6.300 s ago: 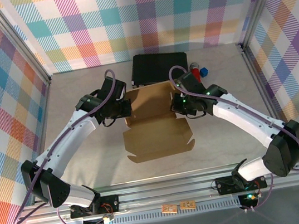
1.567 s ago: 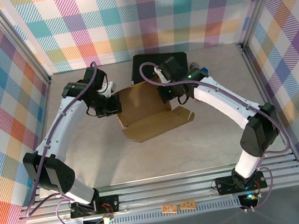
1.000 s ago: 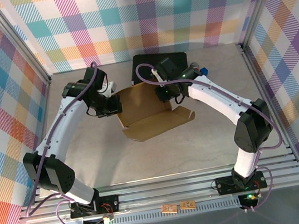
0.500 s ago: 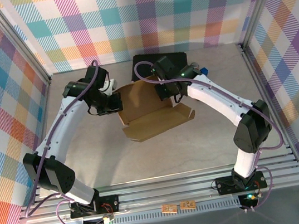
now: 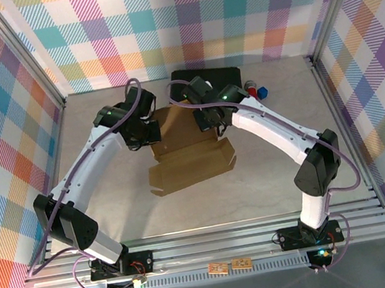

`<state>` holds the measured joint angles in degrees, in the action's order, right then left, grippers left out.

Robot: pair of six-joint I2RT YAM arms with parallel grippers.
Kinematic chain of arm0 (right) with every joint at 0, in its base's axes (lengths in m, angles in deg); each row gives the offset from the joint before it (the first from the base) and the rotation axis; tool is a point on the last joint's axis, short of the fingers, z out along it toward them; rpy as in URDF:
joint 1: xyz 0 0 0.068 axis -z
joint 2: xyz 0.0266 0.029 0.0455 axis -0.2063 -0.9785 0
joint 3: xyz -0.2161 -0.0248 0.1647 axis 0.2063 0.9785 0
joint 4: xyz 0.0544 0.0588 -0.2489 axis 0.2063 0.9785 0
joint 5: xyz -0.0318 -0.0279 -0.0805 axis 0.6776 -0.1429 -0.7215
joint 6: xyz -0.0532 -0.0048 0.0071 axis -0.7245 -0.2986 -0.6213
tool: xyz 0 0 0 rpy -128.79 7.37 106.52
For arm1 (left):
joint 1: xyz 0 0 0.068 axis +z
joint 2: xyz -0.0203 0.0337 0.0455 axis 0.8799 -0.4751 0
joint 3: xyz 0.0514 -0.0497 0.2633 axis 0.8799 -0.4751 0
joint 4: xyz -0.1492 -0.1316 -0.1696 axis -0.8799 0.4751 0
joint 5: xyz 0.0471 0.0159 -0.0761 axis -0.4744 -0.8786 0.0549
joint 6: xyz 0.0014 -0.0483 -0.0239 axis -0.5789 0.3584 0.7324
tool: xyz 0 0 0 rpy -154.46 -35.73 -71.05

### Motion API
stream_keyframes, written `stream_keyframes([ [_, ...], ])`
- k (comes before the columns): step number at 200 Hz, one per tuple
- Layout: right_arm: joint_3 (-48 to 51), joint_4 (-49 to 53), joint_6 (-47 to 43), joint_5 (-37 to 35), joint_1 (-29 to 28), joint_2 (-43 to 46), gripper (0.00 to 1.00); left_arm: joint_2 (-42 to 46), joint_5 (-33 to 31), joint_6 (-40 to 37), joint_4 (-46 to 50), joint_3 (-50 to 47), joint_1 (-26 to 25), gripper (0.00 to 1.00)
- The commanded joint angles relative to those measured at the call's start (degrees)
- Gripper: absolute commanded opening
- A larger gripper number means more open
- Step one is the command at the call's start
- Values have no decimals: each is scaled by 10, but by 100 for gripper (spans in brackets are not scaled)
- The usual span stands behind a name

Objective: Fold the paper box

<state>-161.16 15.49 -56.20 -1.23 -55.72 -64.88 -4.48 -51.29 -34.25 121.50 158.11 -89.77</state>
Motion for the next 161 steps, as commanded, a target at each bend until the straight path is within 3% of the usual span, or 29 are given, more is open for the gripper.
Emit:
stream_keyframes([
  [1,-18,71,24,-30,0,-7,0,-8,-115,14,41,-5,-8,0],
  [29,-41,87,32,-22,-6,-17,0,-16,-147,24,58,5,-16,0],
  [81,-52,85,31,-12,-9,-29,0,0,-99,27,27,0,-15,0],
  [90,-48,80,29,-12,-9,-27,0,6,-72,30,22,6,-12,6],
  [101,-39,73,25,-12,-9,-23,0,12,-41,38,22,19,-9,31],
  [111,-29,61,19,-9,-9,-17,0,15,-12,48,28,35,-7,41],
  [136,-13,46,8,-7,-8,-10,0,26,61,77,33,70,-1,53],
  [161,1,33,1,-7,-8,-6,0,45,100,118,33,91,5,56],
])
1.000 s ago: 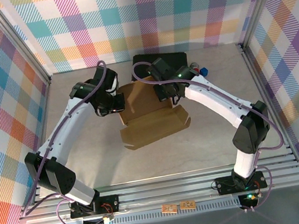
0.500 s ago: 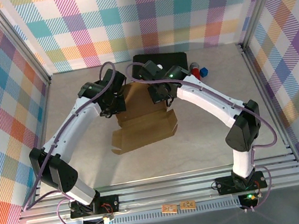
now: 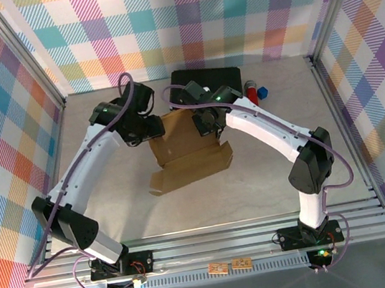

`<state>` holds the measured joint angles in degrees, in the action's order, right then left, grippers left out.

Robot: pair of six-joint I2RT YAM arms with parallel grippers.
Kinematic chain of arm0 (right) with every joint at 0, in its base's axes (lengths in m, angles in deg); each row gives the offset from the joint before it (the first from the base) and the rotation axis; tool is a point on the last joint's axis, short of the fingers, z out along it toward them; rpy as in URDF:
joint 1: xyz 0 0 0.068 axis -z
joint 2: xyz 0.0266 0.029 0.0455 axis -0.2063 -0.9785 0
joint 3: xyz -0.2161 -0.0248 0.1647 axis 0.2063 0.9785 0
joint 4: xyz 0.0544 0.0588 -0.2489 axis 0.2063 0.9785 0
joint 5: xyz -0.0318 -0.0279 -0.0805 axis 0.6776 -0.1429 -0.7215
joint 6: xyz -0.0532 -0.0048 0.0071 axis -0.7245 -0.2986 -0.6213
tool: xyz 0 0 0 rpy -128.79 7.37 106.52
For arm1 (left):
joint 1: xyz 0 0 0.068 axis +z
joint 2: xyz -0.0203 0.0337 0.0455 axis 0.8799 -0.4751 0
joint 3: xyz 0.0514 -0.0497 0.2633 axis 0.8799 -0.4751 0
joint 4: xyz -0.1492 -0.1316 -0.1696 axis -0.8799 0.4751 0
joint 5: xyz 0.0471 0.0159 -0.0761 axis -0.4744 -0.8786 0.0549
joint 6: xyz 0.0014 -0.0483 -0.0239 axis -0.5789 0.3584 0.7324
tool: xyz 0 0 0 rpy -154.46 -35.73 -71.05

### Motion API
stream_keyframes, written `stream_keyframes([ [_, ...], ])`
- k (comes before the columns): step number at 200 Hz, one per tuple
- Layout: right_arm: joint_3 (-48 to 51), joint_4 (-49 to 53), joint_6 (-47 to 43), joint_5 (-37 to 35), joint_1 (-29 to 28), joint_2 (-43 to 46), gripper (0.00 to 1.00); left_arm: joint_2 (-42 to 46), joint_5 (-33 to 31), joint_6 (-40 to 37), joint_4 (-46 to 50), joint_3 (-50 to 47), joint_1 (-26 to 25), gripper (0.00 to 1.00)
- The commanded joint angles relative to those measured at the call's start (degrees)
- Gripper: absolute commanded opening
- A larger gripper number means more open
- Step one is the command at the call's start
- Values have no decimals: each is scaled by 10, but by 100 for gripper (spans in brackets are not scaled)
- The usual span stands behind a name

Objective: Fold the paper box

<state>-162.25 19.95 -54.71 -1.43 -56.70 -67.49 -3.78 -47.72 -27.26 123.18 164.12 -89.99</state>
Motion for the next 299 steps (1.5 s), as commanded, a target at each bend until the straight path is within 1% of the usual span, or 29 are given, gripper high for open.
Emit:
stream_keyframes([
  [1,12,-13,-14,-6,1,20,0,39,64,50,16,32,7,56],
  [10,16,-18,-16,-5,2,22,0,49,67,65,13,35,10,56],
  [18,19,-22,-18,-6,1,23,0,60,61,85,13,32,16,60],
  [26,22,-26,-19,-7,1,25,0,73,57,110,12,23,30,64],
  [32,26,-31,-22,-6,1,27,0,84,62,132,9,11,46,65],
  [59,47,-57,-34,-1,1,41,0,131,117,209,-50,-68,125,64],
  [69,52,-62,-35,-3,1,45,0,137,132,232,-68,-90,141,63],
  [78,55,-65,-36,-2,2,47,0,137,154,241,-95,-105,145,62],
  [88,56,-64,-36,1,1,46,0,138,191,224,-148,-120,140,45],
  [93,55,-62,-34,3,1,45,0,137,194,215,-151,-121,135,41],
  [100,55,-60,-32,5,2,46,0,132,184,195,-137,-117,130,39],
  [108,56,-60,-30,7,2,46,0,125,158,158,-100,-106,124,39],
  [114,56,-61,-29,9,3,47,0,118,136,132,-70,-99,121,42],
  [121,55,-61,-28,12,4,47,0,113,128,106,-51,-102,120,46],
  [136,53,-58,-27,19,5,47,0,114,135,58,-55,-133,113,50],
  [161,50,-58,-30,28,7,46,0,117,114,24,-76,-177,83,54],
  [183,47,-57,-31,35,8,44,0,111,105,12,-118,-201,65,53],
  [222,48,-56,-30,46,9,44,0,79,48,-1,-124,-198,60,50],
  [262,49,-57,-30,56,9,45,0,57,42,-5,-159,-203,58,44],
  [277,46,-58,-31,60,9,43,0,49,38,-4,-166,-202,57,37],
  [299,44,-57,-29,61,9,42,0,41,21,-5,-161,-195,53,15],
])
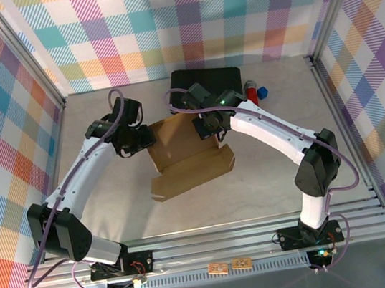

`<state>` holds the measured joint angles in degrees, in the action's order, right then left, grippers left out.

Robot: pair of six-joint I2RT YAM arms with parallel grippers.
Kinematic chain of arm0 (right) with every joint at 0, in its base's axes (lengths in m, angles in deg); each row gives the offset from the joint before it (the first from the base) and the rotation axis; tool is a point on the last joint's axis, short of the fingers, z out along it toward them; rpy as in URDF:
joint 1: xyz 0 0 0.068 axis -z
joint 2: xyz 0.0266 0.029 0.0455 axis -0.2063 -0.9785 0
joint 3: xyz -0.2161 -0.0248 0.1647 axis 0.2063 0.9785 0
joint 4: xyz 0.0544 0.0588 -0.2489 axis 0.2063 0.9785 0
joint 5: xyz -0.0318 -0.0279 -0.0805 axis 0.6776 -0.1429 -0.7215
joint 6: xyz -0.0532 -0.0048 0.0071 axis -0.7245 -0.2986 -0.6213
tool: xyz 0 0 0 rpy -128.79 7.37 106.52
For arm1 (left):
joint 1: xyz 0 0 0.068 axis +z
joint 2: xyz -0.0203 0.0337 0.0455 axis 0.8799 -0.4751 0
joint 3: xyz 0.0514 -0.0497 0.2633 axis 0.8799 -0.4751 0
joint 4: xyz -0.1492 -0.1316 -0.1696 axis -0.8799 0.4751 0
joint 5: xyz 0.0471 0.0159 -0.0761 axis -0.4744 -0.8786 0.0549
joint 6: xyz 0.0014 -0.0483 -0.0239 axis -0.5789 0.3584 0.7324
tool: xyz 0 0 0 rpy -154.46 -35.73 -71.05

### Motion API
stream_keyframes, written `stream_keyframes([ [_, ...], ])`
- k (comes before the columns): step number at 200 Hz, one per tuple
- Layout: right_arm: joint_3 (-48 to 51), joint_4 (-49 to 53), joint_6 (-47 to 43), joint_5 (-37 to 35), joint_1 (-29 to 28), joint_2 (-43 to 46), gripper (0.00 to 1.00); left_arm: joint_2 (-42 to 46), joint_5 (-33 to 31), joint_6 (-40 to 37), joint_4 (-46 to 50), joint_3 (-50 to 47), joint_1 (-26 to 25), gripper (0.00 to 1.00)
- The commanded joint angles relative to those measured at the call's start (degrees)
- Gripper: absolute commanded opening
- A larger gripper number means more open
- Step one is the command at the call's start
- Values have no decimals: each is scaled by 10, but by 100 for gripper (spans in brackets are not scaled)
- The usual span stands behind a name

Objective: Fold the paper box

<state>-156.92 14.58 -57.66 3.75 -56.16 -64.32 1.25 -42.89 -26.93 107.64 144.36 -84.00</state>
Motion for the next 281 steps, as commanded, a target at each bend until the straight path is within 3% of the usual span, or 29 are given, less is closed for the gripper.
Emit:
stream_keyframes([
  [1,-10,-3,1,9,3,10,0,-10,-29,-8,-5,3,-8,15],
  [21,-9,-2,6,8,3,12,0,-18,-56,-9,13,13,-16,0],
  [64,-22,7,14,-4,2,11,0,-33,-148,5,68,35,-46,0],
  [94,-30,16,16,-22,-5,8,0,-35,-168,22,83,38,-50,0],
  [145,-30,21,-2,-54,-16,5,0,-33,-168,33,105,65,-54,0],
  [233,-99,94,-45,-201,-59,-54,0,-38,-150,40,119,92,-57,0],
  [281,-87,68,-62,-185,-63,-45,0,-41,-141,40,123,106,-57,0],
])
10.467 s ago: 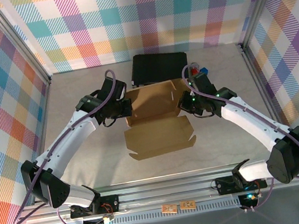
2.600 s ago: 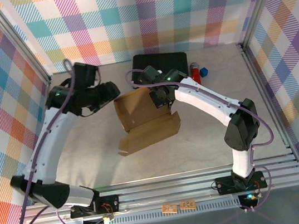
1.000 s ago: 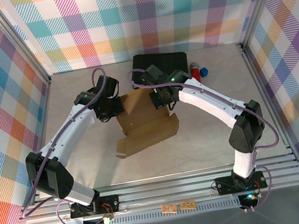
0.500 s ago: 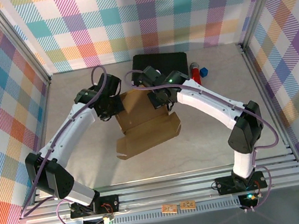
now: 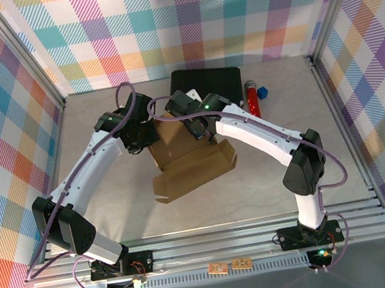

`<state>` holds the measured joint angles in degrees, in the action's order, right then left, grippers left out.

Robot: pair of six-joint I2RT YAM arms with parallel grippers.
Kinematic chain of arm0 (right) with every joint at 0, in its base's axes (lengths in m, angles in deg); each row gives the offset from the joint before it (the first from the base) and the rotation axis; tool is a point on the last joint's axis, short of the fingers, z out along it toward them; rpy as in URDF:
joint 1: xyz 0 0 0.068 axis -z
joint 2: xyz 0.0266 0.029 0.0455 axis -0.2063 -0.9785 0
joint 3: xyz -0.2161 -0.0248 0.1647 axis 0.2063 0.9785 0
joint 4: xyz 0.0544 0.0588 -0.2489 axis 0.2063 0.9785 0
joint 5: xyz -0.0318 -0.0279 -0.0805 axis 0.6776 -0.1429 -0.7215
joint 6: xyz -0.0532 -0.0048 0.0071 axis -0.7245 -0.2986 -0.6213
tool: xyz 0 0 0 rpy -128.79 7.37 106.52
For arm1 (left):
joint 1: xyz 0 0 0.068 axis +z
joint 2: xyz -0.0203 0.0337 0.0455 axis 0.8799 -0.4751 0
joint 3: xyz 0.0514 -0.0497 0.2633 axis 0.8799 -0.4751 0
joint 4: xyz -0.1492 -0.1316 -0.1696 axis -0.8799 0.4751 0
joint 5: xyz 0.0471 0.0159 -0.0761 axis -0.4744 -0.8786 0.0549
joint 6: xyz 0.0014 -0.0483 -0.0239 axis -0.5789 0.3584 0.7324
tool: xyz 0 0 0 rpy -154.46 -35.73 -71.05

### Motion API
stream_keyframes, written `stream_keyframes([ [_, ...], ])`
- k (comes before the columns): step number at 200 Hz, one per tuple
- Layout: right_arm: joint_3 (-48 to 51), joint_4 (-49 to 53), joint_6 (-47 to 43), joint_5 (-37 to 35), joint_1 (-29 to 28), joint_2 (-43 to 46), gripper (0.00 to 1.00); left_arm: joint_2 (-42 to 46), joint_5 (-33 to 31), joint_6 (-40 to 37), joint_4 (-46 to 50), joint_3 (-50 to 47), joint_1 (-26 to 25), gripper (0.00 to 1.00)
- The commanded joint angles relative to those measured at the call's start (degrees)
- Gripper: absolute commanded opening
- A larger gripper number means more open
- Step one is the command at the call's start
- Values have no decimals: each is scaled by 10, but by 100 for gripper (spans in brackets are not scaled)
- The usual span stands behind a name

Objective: Fold the paper box

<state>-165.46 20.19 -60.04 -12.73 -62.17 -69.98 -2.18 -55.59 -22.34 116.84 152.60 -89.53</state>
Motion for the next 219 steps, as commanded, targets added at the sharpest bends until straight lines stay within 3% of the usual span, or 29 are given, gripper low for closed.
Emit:
stream_keyframes([
  [1,0,10,-39,-20,-3,13,0,-6,-14,-6,31,24,-1,0],
  [48,-5,0,-44,49,5,11,0,-2,37,12,24,19,-1,9],
  [63,-7,0,-45,65,10,10,0,0,53,16,20,10,-1,0],
  [98,-34,22,-31,111,25,2,0,5,61,25,16,-7,0,0],
  [135,-137,92,-3,179,46,-6,46,-2,43,48,30,-12,3,0],
  [150,-201,150,34,172,54,-10,64,-4,43,66,26,-26,10,0],
  [157,-223,175,56,159,59,-10,69,-3,43,75,20,-34,14,0],
  [186,-230,235,156,141,95,46,73,7,40,112,-5,-67,27,0],
  [219,-107,201,284,198,104,176,69,17,28,157,-21,-97,40,0],
])
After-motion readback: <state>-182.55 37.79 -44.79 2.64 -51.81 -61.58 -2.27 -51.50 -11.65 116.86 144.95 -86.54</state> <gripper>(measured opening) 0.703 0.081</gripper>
